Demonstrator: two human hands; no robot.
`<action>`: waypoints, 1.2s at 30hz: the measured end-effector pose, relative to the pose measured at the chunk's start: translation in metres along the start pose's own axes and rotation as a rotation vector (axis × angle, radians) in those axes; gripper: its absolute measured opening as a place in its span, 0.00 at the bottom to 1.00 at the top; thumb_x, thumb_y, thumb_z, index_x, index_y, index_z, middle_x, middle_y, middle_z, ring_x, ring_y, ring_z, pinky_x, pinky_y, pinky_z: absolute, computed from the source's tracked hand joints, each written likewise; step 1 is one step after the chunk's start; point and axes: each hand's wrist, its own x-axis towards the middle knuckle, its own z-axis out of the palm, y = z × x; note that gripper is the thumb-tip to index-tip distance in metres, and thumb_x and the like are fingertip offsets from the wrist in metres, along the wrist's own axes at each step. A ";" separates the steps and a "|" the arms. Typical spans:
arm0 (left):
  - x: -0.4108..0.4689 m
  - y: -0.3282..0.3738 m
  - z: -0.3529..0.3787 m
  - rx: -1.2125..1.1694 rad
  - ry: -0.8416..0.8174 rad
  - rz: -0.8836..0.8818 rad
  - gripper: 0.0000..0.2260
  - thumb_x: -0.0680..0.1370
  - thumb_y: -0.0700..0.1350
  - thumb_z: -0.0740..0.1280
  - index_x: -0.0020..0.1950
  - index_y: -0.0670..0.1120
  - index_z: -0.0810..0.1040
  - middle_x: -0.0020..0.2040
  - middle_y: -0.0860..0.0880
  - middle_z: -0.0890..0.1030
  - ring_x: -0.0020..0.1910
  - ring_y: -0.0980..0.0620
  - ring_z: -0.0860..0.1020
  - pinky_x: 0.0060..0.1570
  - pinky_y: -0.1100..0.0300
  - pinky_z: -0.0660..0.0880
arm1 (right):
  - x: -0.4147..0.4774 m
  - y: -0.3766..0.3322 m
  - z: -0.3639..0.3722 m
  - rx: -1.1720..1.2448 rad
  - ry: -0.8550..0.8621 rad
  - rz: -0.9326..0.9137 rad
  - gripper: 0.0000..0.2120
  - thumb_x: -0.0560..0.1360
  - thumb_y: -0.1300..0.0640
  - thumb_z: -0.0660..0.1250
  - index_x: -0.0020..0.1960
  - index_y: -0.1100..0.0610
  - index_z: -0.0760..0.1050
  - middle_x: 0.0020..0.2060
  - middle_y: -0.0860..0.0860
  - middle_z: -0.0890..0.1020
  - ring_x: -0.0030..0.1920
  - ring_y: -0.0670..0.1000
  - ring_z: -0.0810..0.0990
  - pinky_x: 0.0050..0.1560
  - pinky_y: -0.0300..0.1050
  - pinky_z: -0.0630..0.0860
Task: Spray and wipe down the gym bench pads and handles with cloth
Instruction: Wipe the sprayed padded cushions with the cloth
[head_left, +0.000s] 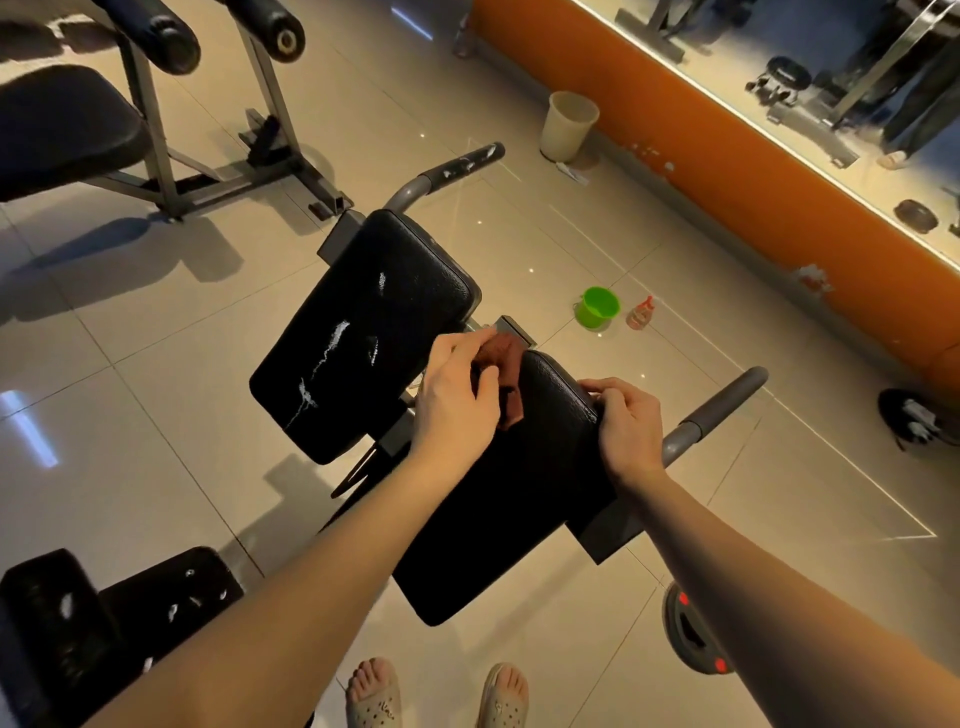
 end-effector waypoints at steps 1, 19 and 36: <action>-0.004 -0.001 0.002 0.002 0.037 0.044 0.19 0.83 0.44 0.64 0.74 0.54 0.72 0.65 0.54 0.71 0.61 0.58 0.73 0.64 0.61 0.74 | 0.000 0.000 0.000 0.001 -0.002 0.002 0.19 0.81 0.65 0.55 0.48 0.54 0.84 0.47 0.49 0.85 0.51 0.47 0.81 0.52 0.39 0.74; 0.067 -0.001 0.009 -0.165 -0.440 -0.113 0.23 0.78 0.43 0.65 0.73 0.56 0.76 0.65 0.53 0.81 0.64 0.57 0.79 0.71 0.53 0.73 | -0.009 -0.010 -0.002 -0.130 -0.008 -0.058 0.15 0.82 0.58 0.60 0.45 0.50 0.84 0.42 0.43 0.85 0.47 0.43 0.80 0.49 0.38 0.73; 0.065 0.000 0.011 -0.266 -0.385 0.019 0.12 0.83 0.45 0.63 0.57 0.58 0.85 0.58 0.52 0.82 0.58 0.56 0.82 0.58 0.56 0.80 | -0.022 -0.058 0.025 -0.815 -0.081 -0.208 0.16 0.74 0.43 0.61 0.50 0.54 0.76 0.43 0.49 0.73 0.45 0.51 0.72 0.43 0.49 0.74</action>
